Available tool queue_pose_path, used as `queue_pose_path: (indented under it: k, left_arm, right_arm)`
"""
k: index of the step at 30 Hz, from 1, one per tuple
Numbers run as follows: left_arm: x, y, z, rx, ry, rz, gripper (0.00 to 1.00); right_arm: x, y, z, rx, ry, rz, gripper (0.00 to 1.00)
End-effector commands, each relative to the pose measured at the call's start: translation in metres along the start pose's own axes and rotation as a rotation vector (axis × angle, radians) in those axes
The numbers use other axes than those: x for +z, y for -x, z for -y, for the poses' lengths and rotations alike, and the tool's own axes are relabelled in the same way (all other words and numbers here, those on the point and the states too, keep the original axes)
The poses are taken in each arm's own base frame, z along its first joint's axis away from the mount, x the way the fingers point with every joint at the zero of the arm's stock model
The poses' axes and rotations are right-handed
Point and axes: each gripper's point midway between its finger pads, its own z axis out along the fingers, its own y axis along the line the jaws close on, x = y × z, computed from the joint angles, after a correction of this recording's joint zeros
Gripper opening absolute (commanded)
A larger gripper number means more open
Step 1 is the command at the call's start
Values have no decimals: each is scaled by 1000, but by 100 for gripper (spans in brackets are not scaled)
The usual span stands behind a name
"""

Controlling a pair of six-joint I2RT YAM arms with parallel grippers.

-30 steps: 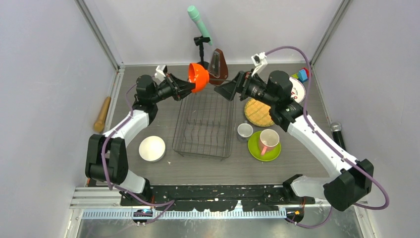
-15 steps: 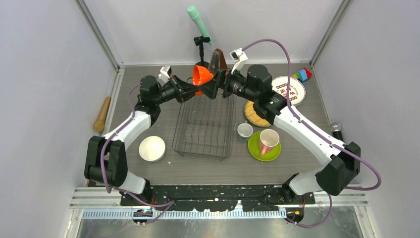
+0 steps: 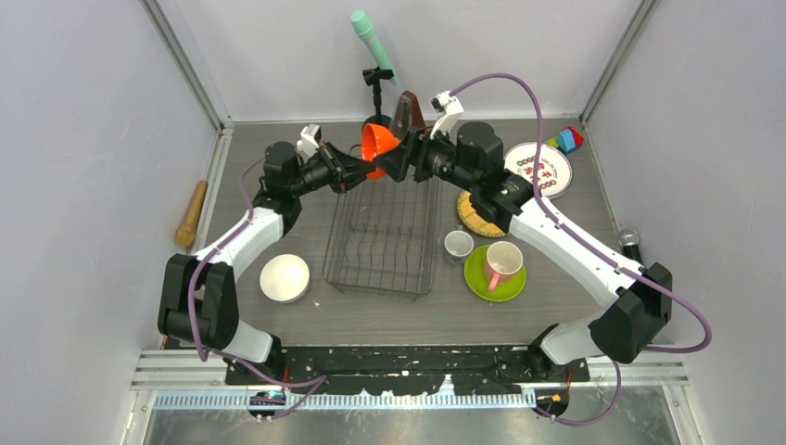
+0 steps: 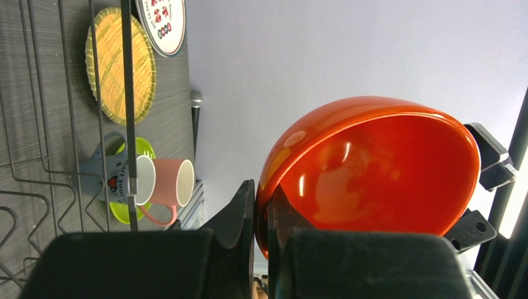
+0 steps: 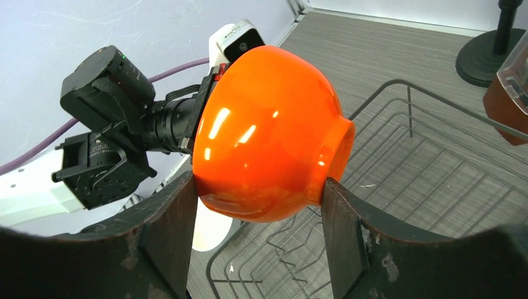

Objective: Load the mixed dishes into the dish rack

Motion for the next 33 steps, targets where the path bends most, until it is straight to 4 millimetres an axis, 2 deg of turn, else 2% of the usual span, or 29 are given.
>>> queue_pose_path:
  k: [1, 3, 4, 11, 15, 19, 23, 26, 27, 29, 30, 33]
  left_arm:
    - [-2, -7, 18, 102, -37, -19, 4]
    - [-4, -7, 15, 118, -7, -6, 10]
    - [-5, -6, 12, 129, 13, 4, 16]
    - [-17, 6, -3, 210, 167, 74, 53]
    - [-27, 14, -20, 218, 271, 115, 74]
    - [-40, 20, -37, 260, 376, 145, 77]
    - [-63, 28, -52, 389, 526, 181, 76]
    - [-82, 31, -66, 473, 640, 189, 76]
    - [-88, 31, -71, 498, 674, 188, 77]
    - [-100, 32, -83, 539, 744, 186, 77]
    - [-105, 31, -88, 551, 768, 183, 77]
    - [-112, 27, -96, 604, 771, 177, 78]
  right_arm:
    - [0, 28, -16, -12, 30, 84, 10]
    - [0, 29, -14, -12, 19, 90, 2]
    - [1, 30, -11, -11, 3, 98, 1]
    - [2, 34, 9, -24, -101, 124, 0]
    - [4, 25, 23, -47, -162, 90, 0]
    - [10, 13, 48, -134, -261, 28, 0]
    - [17, -3, 67, -258, -307, -70, 0]
    - [21, -12, 75, -346, -313, -149, 0]
    - [23, -21, 82, -385, -320, -191, 0]
    - [29, -21, 85, -432, -320, -223, 0]
    - [33, -29, 91, -460, -320, -258, 0]
    - [41, -39, 94, -518, -286, -338, 0]
